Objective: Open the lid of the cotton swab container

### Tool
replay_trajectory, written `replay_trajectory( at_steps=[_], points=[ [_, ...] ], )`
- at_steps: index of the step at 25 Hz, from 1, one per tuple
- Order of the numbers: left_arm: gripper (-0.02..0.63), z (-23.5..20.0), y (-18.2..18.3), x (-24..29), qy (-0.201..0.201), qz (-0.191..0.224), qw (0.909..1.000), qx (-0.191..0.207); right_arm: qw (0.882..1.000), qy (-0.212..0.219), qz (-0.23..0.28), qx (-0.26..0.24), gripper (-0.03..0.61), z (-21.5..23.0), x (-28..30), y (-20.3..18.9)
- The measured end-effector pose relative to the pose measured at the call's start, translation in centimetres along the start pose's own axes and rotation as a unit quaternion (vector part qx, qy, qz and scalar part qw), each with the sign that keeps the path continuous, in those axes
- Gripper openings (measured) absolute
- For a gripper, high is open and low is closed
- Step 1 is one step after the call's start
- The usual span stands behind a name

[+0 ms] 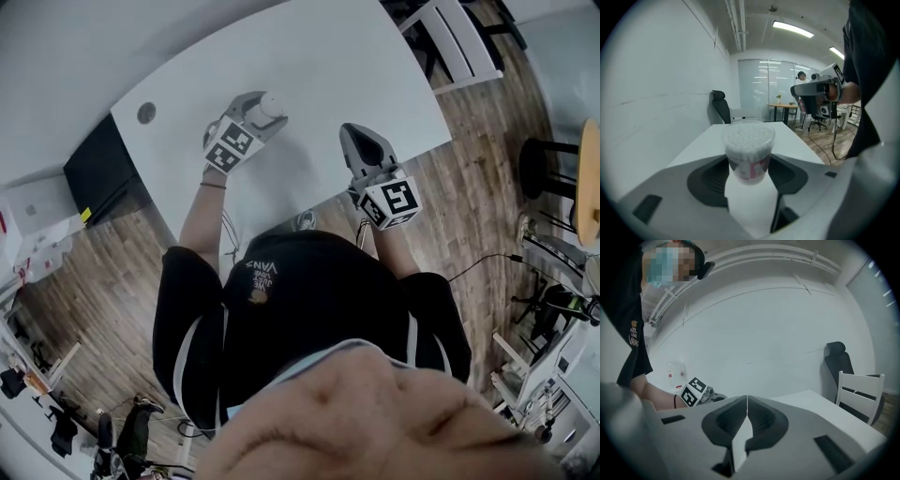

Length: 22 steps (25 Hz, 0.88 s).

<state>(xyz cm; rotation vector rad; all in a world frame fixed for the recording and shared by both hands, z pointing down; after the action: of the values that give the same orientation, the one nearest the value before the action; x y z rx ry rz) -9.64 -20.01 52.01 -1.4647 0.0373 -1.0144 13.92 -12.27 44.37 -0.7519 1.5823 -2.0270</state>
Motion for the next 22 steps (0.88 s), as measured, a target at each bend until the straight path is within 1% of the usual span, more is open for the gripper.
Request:
replay_trajectory(
  at_steps=[6, 10, 15, 22],
  points=[
    [0.265, 1.1, 2.0, -3.9, 0.020, -0.016, 0.9996, 0.010, 0.999, 0.037, 0.026, -0.016, 0.012, -2.0, 0.2, 2.0],
    [0.265, 2.5, 3.0, -5.9, 0.033, -0.018, 0.9992, 0.017, 0.997, 0.067, 0.037, -0.029, 0.012, -3.3, 0.3, 2.7],
    [0.265, 3.8, 3.4, -8.1, 0.050, -0.034, 0.9980, 0.019, 0.993, 0.102, 0.044, -0.052, 0.012, -5.1, 0.7, 3.7],
    [0.265, 5.6, 4.8, -10.1, 0.064, -0.040, 0.9968, 0.029, 0.986, 0.140, 0.057, -0.072, 0.012, -7.0, 0.9, 4.7]
  ],
)
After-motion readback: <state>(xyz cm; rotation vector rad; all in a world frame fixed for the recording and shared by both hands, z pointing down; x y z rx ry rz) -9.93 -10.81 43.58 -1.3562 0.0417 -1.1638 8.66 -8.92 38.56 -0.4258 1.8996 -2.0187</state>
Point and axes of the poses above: the fingertips, and each gripper's own axes: x forward along the fingers, z to its right, y out of its top, the point moved 9 cm from there along -x, backward along the fingers, and after that the axes turned 8 degrees about y, right-handed, at the moved point
